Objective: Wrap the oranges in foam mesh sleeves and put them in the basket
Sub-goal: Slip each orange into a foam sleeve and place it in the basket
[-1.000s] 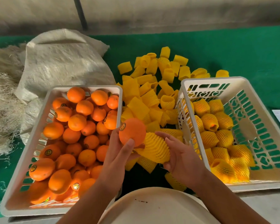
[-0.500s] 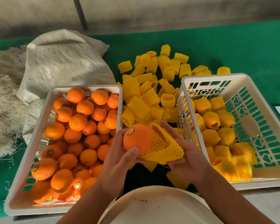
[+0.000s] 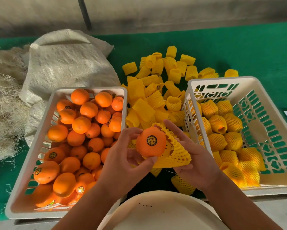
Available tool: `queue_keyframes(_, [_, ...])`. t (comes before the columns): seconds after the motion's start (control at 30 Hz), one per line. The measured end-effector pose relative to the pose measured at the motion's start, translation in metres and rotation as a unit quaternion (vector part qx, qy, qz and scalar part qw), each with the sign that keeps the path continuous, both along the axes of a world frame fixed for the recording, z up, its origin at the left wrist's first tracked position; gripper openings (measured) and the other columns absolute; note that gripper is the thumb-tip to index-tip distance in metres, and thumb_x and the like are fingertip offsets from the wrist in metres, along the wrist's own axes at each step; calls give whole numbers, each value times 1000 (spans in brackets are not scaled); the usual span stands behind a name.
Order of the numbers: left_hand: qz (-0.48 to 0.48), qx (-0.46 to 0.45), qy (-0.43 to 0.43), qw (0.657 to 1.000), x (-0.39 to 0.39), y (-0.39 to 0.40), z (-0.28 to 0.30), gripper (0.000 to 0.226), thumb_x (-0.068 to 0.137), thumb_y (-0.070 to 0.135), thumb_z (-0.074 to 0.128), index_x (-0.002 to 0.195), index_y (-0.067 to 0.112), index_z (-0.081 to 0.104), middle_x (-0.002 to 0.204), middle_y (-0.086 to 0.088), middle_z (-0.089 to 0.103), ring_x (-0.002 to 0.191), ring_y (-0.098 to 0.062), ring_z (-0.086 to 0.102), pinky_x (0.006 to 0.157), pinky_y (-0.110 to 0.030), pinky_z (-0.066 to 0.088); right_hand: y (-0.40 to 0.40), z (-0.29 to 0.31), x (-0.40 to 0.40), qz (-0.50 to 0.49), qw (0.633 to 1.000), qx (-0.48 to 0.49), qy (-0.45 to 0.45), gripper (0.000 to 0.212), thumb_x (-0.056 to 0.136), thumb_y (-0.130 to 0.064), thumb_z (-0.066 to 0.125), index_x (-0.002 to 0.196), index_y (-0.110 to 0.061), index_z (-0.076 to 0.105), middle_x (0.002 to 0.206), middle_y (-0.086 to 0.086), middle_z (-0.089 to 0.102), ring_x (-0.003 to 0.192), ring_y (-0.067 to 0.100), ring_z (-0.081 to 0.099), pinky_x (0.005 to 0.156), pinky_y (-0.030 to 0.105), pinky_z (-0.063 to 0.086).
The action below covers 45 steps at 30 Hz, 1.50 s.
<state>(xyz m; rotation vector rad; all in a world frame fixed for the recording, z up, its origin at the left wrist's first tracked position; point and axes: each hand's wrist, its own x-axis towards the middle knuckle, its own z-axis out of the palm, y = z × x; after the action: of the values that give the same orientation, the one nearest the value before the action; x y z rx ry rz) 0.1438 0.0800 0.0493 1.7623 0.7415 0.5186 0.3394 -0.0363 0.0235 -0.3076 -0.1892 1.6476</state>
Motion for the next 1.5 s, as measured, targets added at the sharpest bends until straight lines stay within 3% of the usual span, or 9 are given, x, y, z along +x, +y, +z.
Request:
queue_keyframes(0.17, [5,-10,15,1000,1,-2,3,68,78,48,84,133,47,45,126,15,64,67,-24,76,57,-45,64,-1,1,1,-3,1000,13,6,52,113,-12,35,162,-25,32,163,15,38,100,22,69,57,20,57])
queue_keyframes(0.3, [-24,20,55,998,0,3,6,67,76,55,83,132,57,46,112,7,70,70,-15,76,61,-34,64,-3,-2,3,-14,1000,17,2,53,113,-11,33,164,-26,28,169,12,28,114,25,65,60,20,59])
queue_keyframes(0.4, [-86,61,61,993,0,6,7,68,78,51,83,135,58,47,135,23,54,78,-11,75,61,-31,64,-4,-1,2,-16,1000,12,-1,53,113,-10,32,164,-24,27,169,12,27,120,30,64,61,22,60])
queue_keyframes(0.9, [-223,135,119,958,1,29,13,77,79,62,73,146,57,37,145,43,35,99,12,62,72,-8,52,-7,10,18,9,978,-31,-208,58,105,-16,60,159,-25,39,146,22,51,93,24,67,60,25,58])
queue_keyframes(1.0, [-212,88,128,965,5,34,1,77,76,59,75,146,56,41,136,49,38,96,8,66,69,-12,55,-2,8,17,-2,964,-82,-253,54,102,-16,66,152,-24,50,129,17,63,93,22,69,62,25,60])
queue_keyframes(1.17, [-196,-21,155,968,16,35,-32,62,72,59,78,123,74,45,118,35,56,103,-1,67,73,-22,62,6,-5,14,4,929,-194,-316,43,97,-19,71,138,-31,65,121,15,65,99,27,67,69,31,60])
queue_keyframes(1.3, [-200,-68,172,962,17,40,-43,61,77,53,79,127,70,48,106,23,67,79,-19,75,57,-32,63,7,-12,16,19,915,-193,-353,49,93,-23,78,139,-33,64,125,16,64,106,32,69,74,35,63])
queue_keyframes(1.4, [-196,-78,148,966,16,46,-42,56,79,49,78,122,72,50,118,31,60,72,-24,74,48,-26,56,5,-11,21,21,913,-179,-367,54,92,-24,81,141,-33,61,125,15,65,107,34,70,76,36,64])
queue_keyframes(1.5, [-186,-101,118,970,14,50,-45,53,85,41,79,131,55,56,130,29,58,71,-24,73,48,-27,54,6,-8,25,23,899,-177,-400,55,91,-26,81,141,-37,61,129,15,66,115,37,69,86,45,63])
